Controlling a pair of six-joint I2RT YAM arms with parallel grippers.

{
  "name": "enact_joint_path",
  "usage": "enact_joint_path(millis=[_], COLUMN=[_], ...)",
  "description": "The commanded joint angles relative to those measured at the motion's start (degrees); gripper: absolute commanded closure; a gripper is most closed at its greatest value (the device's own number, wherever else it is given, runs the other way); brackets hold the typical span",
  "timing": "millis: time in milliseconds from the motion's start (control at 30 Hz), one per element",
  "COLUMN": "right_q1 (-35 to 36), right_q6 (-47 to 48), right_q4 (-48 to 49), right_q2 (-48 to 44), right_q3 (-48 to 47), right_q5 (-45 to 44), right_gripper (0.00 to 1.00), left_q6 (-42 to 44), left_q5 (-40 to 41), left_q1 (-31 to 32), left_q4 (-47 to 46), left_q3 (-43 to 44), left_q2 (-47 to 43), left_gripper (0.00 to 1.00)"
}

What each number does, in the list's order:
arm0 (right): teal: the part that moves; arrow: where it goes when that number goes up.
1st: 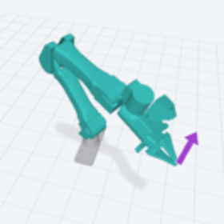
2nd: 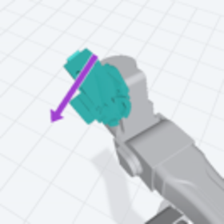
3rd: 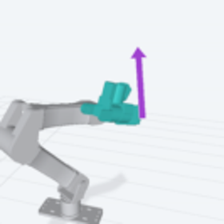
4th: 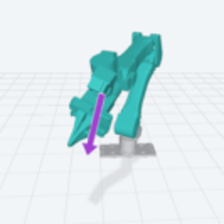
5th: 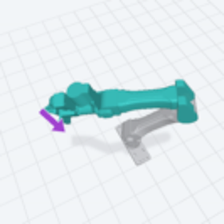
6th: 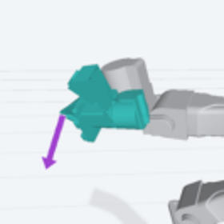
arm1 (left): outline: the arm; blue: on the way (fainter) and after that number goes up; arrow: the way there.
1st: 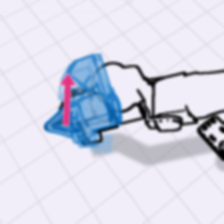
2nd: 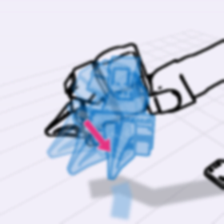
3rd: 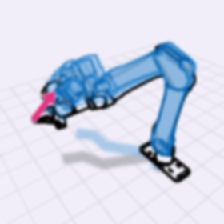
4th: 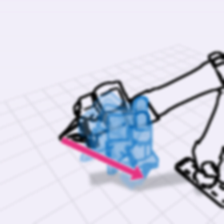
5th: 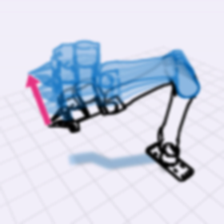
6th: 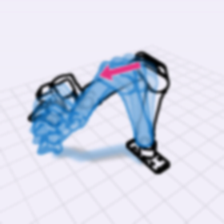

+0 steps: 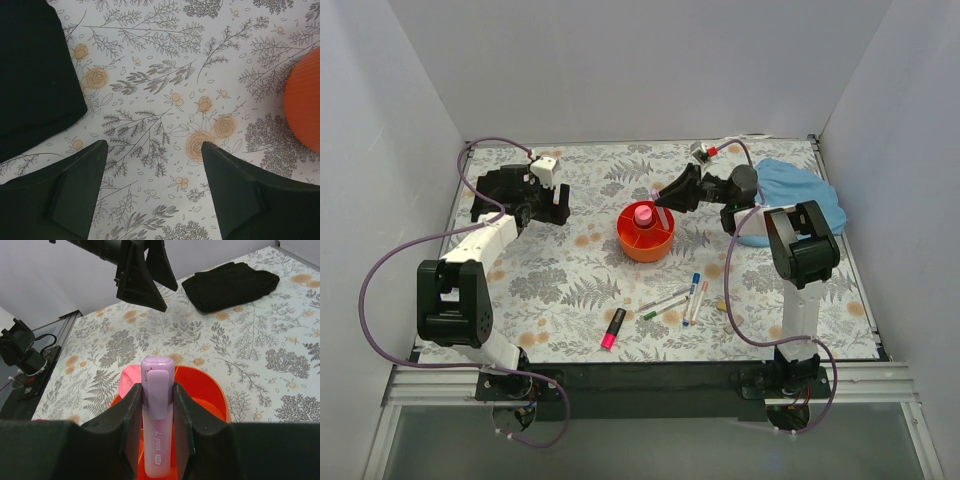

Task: Sort the stationery into containers
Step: Place the pen in the storage box, then pick up the pen from the center of the board.

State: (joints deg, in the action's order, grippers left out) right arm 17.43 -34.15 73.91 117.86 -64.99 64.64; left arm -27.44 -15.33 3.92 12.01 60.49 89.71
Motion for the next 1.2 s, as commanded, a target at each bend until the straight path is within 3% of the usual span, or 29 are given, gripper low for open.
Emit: enact_joint_path(millis=[0,33,100,200,233,400,500,533,567,600,633,667,700,733,800,833,933,1000,1033,1167], right_q1=[0.41,0.41,0.32,0.15,0.15,-0.82,-1.52,-1.52,-1.35,-1.09,0.66,2.24,4.26,8.89,13.92,18.64,26.83,30.19,33.69,43.11], right_q6=[-0.74,-0.31,0.48,0.67,0.49,1.10,6.09,9.42,15.20,28.74,39.14,48.30,66.05,73.19,89.68,93.61,107.75,113.05,116.12,122.54], right_q4=[22.23,22.50,22.51,22.24,22.07,18.56,11.72,2.73,-4.23,-12.83,-33.19,-43.66,-53.16,-69.44,-83.60,-94.80,-110.51,-113.97,-115.90,-122.76], right_q2=[1.58,1.75,1.58,0.27,-0.26,-7.11,-13.69,-18.59,-21.33,-24.14,-29.31,-31.36,-32.60,-33.39,-32.61,-31.13,-27.96,-26.81,-25.07,-17.59], right_q3=[-1.63,-1.28,-0.75,-0.05,0.13,2.76,4.43,4.78,4.87,4.61,2.44,0.85,-1.34,-5.46,-10.13,-14.07,-17.71,-17.63,-17.71,-22.36], right_q5=[-0.13,-0.39,0.04,1.10,1.62,2.24,3.82,3.39,2.69,1.38,-3.33,-6.51,-9.68,-15.80,-21.46,-24.97,-30.43,-31.33,-33.85,-40.99], right_gripper=[0.95,0.84,0.78,0.13,0.02,0.01,0.02,0.02,0.02,0.02,0.02,0.02,0.02,0.02,0.02,0.02,0.02,0.04,0.13,0.30], left_q6=[1.07,1.25,1.42,1.51,1.51,0.46,0.02,0.19,0.28,0.63,0.90,1.07,0.99,1.07,2.03,2.13,-1.11,-1.47,-1.74,-3.92], left_q5=[1.36,1.62,1.80,2.32,2.32,2.50,2.50,2.59,4.07,5.21,6.53,9.68,11.19,12.59,11.04,10.07,6.39,1.21,1.36,2.24], left_q1=[0.21,0.21,0.21,0.21,0.21,0.21,0.21,0.21,0.21,0.12,0.21,0.21,0.21,0.21,0.12,0.12,-1.28,-3.38,-3.48,-5.84], left_q4=[0.03,0.12,0.12,0.12,-0.06,-1.46,-1.73,-1.73,-1.73,-1.73,-1.73,-1.73,-1.73,-0.94,3.26,9.72,19.32,20.68,20.25,20.24], left_q3=[0.77,0.86,0.95,0.95,0.86,-0.46,-0.46,-0.20,-0.02,0.07,0.24,0.24,0.07,-0.37,0.67,1.47,2.44,-1.15,-2.82,-7.48], left_q2=[-0.15,-0.06,0.11,-0.24,-0.41,-2.34,-3.49,-4.54,-5.07,-5.68,-6.91,-7.53,-8.49,-10.07,-11.22,-11.31,-12.01,-15.08,-16.40,-21.85], left_gripper=[0.23,0.23,0.23,0.23,0.23,0.22,0.22,0.22,0.20,0.19,0.17,0.15,0.07,0.02,0.02,0.02,0.05,0.08,0.08,0.08])
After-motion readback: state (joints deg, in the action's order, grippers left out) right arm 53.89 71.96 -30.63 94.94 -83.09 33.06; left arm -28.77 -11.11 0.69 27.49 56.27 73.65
